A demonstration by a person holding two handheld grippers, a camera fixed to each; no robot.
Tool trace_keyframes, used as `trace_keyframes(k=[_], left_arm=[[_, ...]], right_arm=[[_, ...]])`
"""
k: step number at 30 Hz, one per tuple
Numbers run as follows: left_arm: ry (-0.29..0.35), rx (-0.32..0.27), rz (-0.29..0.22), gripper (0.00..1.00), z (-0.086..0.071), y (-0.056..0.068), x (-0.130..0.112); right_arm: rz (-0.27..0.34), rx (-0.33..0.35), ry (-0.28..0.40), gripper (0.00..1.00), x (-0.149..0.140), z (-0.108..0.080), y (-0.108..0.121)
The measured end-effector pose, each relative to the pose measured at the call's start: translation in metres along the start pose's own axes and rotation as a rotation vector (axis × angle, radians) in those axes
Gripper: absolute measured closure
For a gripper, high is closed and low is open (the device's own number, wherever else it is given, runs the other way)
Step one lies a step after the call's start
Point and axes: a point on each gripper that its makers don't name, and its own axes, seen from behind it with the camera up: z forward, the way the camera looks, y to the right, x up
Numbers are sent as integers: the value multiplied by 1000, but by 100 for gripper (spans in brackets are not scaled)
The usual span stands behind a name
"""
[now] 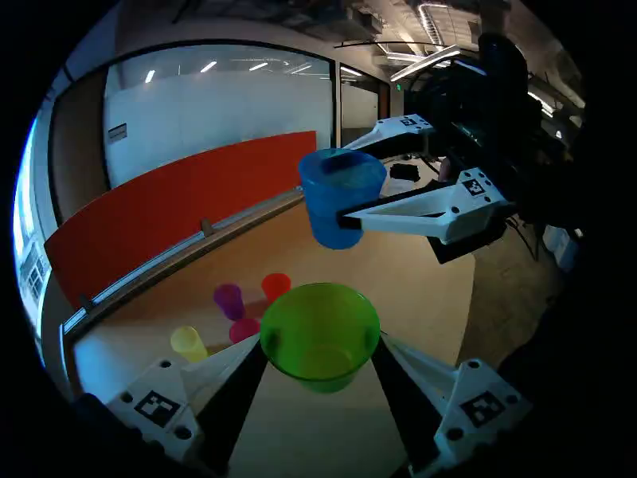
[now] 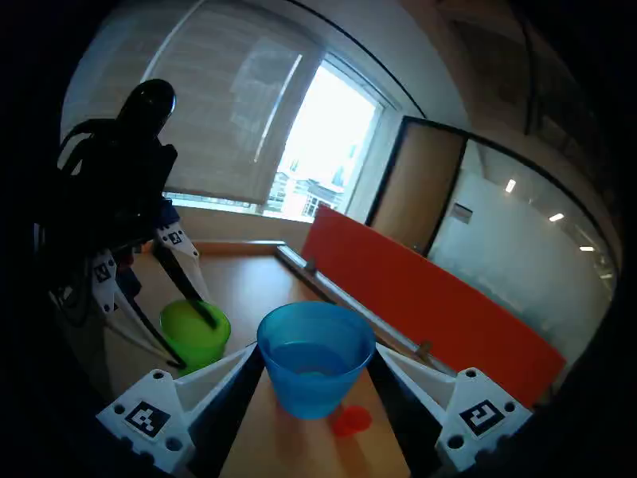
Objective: Pour water
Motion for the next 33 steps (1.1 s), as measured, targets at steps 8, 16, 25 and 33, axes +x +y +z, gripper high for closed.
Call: trace_keyframes(k=[8,16,25,33], left_arm=[[9,-18,8,14,-3,12,6],[13,-24,15,14,-5,18,8],[24,-17,21,14,-6,15,12],[22,-12,32,14,-5,12,12]], right_arm=[[-88,43,19,9,15,1,-9],[-187,74,18,9,21,4,-13],[-305,91,21,9,28,7,-16],[-400,92,22,9,34,10,-13]])
